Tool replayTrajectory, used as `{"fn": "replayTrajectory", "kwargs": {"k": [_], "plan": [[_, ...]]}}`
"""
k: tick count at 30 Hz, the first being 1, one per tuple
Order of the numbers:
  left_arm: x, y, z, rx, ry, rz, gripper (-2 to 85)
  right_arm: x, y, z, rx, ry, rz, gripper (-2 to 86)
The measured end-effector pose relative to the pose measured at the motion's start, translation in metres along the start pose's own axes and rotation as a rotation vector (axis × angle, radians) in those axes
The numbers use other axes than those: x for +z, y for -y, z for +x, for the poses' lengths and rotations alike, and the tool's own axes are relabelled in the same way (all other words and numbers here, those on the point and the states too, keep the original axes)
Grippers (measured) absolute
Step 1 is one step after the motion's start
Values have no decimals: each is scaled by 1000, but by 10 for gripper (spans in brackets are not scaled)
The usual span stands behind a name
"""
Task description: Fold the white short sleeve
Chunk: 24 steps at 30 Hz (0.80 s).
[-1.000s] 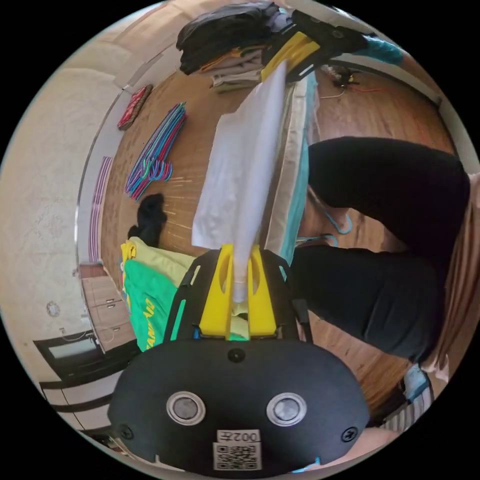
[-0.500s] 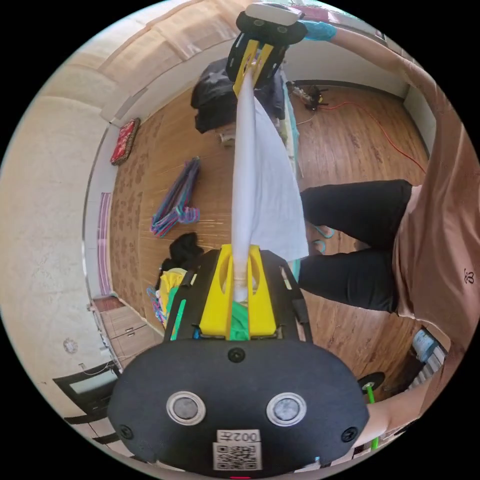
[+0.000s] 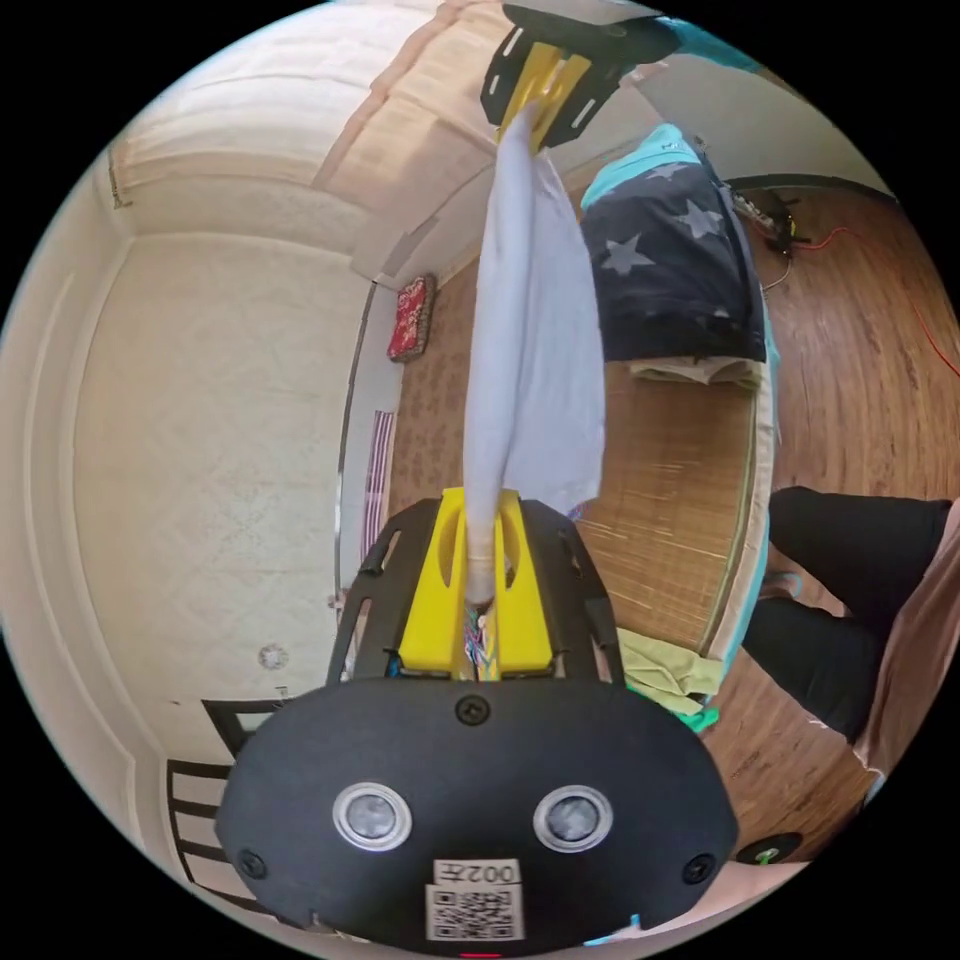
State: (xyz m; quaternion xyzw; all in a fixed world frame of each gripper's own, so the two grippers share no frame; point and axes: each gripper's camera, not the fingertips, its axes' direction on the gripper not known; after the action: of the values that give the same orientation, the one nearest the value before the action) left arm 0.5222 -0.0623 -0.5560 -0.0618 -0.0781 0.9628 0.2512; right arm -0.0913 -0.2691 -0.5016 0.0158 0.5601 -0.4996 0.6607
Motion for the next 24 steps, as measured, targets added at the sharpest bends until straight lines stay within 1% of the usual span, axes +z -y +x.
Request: {"fn": "replayTrajectory", "kwargs": {"k": [7,10,12,14,16,18,19,21,23,24], "plan": [[1,57,-37,-34,6,42,34,56,-49,49,84,-70,-88,-7],[3,76,-55,-106,34,72,33,79,-63,67,127,-160,-107,-7],[-1,88,-66,-203,80,107,32,89,-75,77,176,-237,-94,-7],[-4,96,-63,-228,101,133,32,99,-99,80,231,-286,-82,-7],[-3,104,-48,-197,60,179,32,111,-122,70,220,-293,-107,-7],[8,113,-11,-121,-73,257,32,127,-152,50,207,-249,-137,-7],[12,114,0,-110,-100,269,33,137,-172,31,190,-183,-160,-7],[32,120,49,-66,-224,299,34,154,-204,-6,159,-74,-197,-7],[44,120,84,-40,-307,318,35,174,-243,-58,151,64,-254,-7],[50,119,104,-16,-347,321,37,178,-251,-69,162,75,-261,-6]]}}
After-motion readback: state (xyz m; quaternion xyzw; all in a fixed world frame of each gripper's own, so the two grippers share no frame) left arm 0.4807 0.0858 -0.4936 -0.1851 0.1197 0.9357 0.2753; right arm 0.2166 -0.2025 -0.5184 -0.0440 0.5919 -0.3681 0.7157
